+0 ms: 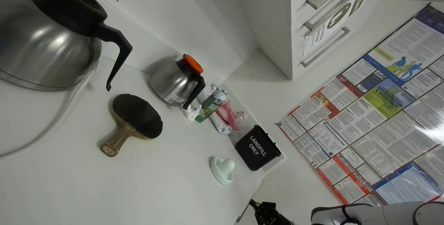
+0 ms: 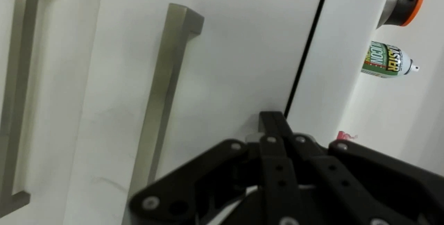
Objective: Open the topmost drawer, remove the white object from the drawer and place it on the counter, close the open drawer
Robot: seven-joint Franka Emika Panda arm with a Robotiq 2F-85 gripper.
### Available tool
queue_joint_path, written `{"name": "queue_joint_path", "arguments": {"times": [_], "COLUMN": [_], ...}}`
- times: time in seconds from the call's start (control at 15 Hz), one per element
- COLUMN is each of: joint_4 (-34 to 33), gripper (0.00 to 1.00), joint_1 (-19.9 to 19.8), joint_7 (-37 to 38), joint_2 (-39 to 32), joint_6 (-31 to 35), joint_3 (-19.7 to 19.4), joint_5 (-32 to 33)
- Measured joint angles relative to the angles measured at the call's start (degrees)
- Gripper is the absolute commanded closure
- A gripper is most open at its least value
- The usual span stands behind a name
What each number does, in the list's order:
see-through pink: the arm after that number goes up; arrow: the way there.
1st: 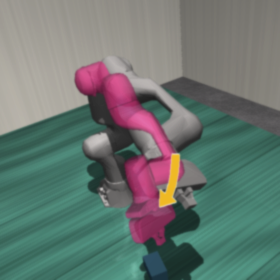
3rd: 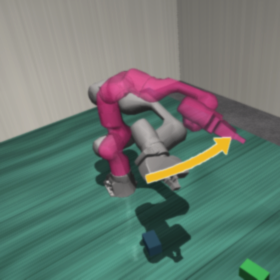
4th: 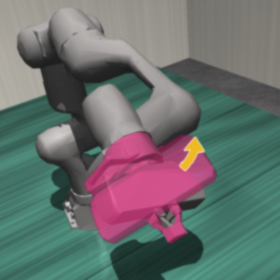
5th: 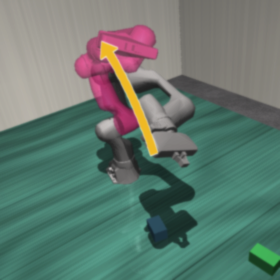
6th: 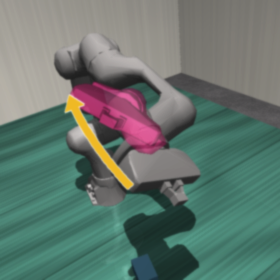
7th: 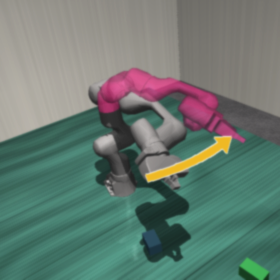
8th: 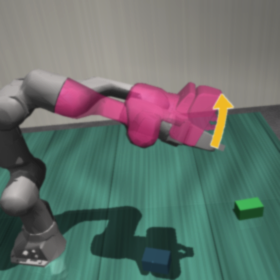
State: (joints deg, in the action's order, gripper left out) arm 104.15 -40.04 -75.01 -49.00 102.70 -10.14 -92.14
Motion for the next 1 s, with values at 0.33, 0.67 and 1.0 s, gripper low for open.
{"name": "queue_joint_path", "arguments": {"times": [0.33, 0.67, 1.0], "joint_4": [-1.0, 0.2, 8.6], "gripper": [1.0, 1.0, 1.0], "joint_1": [4.8, 9.3, 15.6], "joint_7": [0.0, -0.2, -0.5], "joint_2": [-1.0, 0.3, 10.7], "joint_6": [0.2, 1.4, 8.3], "joint_3": [-0.9, -5.2, -12.8], "joint_5": [-2.0, -2.6, 4.7]}}
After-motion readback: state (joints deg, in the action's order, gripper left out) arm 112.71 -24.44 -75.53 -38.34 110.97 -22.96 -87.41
